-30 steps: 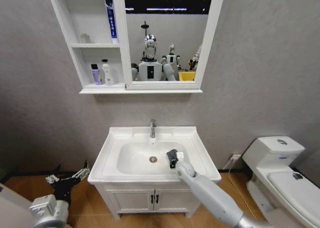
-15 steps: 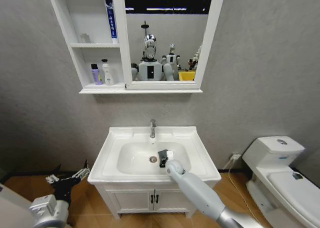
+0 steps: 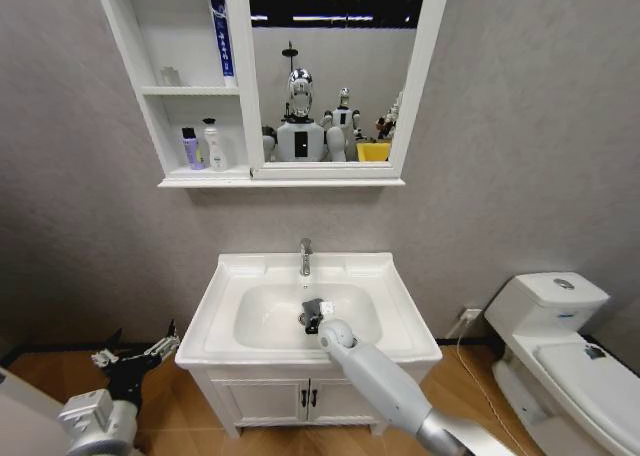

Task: Move facial cleanser and shampoo from washbasin to cabinet, then wipe washbasin with towel.

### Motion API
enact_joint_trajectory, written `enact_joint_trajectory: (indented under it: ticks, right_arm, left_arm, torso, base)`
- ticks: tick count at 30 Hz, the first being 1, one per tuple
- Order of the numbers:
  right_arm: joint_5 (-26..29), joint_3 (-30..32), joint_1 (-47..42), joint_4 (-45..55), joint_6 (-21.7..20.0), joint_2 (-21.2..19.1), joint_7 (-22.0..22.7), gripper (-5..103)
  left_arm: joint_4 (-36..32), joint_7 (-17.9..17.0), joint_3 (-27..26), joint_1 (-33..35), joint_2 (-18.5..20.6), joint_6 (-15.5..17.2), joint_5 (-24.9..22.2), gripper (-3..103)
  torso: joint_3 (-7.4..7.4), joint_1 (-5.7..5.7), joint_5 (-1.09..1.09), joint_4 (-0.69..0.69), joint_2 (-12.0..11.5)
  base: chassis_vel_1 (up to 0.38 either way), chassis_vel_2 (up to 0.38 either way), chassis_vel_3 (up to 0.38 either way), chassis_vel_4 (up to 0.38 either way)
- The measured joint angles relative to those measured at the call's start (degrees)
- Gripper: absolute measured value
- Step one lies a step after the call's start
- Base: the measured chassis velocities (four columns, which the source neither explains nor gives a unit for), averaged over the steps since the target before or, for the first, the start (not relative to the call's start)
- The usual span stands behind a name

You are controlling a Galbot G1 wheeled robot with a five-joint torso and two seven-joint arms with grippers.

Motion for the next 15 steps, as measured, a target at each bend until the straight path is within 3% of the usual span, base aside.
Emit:
enact_joint_trajectory:
  ticks: [15]
  right_arm:
    - [0.18, -0.87, 1.33, -2.24, 1.18, 4.65, 1.23, 1]
  left_arm:
    - [0.00, 0.00, 0.00, 0.00, 0.00, 0.00, 0.00, 100]
  torso:
    - [0.00, 0.00, 0.01, 0.01, 0.00]
  base:
    - [0.000, 0.000, 0.000, 0.000]
